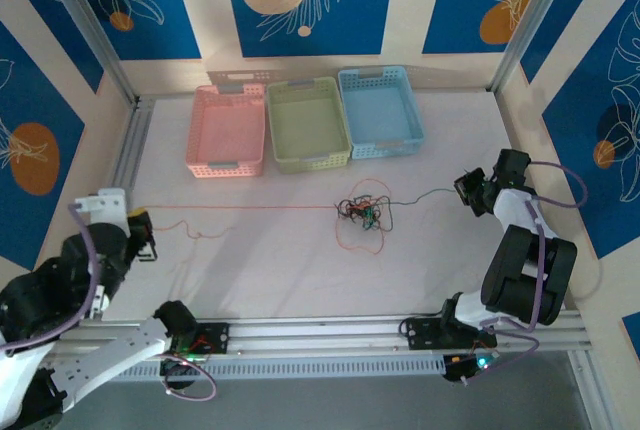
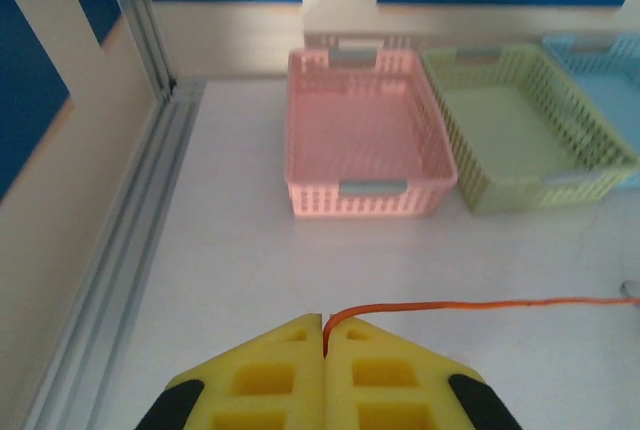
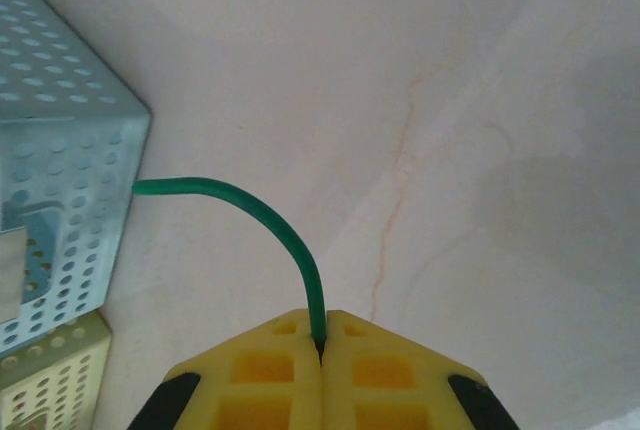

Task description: Untangle the cables

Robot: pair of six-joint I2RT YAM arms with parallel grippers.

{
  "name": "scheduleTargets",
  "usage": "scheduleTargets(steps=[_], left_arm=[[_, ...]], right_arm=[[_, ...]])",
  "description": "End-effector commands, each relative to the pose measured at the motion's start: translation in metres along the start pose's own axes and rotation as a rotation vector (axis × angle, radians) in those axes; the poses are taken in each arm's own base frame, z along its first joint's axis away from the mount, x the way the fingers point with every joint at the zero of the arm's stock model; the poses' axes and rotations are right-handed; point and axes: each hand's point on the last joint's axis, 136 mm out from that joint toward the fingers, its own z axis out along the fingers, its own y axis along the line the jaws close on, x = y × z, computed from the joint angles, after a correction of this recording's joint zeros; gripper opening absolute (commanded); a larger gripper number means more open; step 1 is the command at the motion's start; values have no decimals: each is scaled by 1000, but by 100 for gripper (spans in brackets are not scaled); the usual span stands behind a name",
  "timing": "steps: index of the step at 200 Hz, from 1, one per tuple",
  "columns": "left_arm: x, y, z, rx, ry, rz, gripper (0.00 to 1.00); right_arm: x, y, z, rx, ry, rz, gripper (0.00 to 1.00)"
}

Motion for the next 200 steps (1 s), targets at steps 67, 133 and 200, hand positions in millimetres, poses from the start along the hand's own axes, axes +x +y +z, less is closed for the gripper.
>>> scheduleTargets(steps=[67,133,200], left_arm=[[-160,-8,-50,16,-310,23,0],[-216,-14,-74,44,-404,49,0],[-213,-27,-66,78,-394,72,0]], right_arm=[[-2,-44,22,155,-30,43,0],[-3,-50,24,158,-23,67,0],[-2,-49,25,146,-17,65,0]])
